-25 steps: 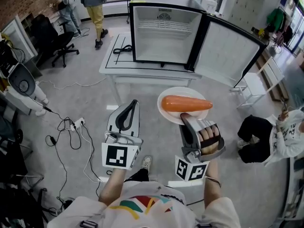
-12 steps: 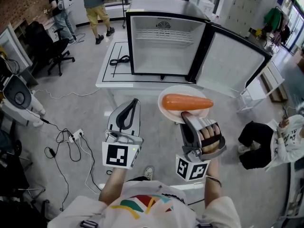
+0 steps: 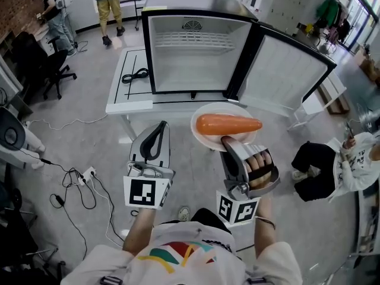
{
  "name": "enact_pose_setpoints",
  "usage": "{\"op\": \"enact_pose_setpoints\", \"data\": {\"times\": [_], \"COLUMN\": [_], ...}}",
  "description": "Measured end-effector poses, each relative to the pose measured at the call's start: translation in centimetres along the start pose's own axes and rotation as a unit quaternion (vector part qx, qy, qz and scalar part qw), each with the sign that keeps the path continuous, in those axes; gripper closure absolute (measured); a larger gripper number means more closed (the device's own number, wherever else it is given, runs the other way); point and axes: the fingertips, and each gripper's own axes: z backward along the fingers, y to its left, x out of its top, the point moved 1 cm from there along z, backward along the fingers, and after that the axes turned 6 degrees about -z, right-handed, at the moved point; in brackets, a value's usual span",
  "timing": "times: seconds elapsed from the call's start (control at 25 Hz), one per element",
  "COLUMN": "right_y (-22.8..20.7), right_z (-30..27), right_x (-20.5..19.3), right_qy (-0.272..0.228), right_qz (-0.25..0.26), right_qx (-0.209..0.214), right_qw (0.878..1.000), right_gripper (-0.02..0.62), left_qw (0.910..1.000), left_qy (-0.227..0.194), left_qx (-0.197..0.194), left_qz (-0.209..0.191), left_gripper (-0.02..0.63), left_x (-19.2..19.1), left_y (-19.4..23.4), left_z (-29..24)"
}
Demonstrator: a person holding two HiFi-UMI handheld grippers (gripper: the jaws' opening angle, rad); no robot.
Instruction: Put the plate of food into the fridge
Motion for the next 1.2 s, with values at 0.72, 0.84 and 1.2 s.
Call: {"op": "enact_pose_setpoints", "data": {"times": [0.72, 0.84, 1.2], "right_y": [-1.7, -1.5, -2.5], "right_z": [-5.4, -7.4, -13.3], "right_x": [-1.8, -2.8, -6.2], "right_qy": [-0.012, -0.02, -0.04], "right_qz": [0.006, -0.001, -0.01], "right_qx": [-0.011, -0.01, -0.007], "right_qw": [1.0, 1.0, 0.999], "right_gripper": [0.555, 0.555, 0.554], "left_qw": [0.9999, 0.9998, 0.9992], "left_qy": [-0.01, 0.0, 0.002], "left_qx": [0.011, 0.017, 0.034], "left_qz": [-0.005, -0.011, -0.02], "left_gripper": [0.6, 0.6, 0.6], "left_x": [-0.5, -1.2, -1.7], "left_y": [1.3, 1.7, 2.6], "left_z": [-4.8, -6.6, -13.0]}}
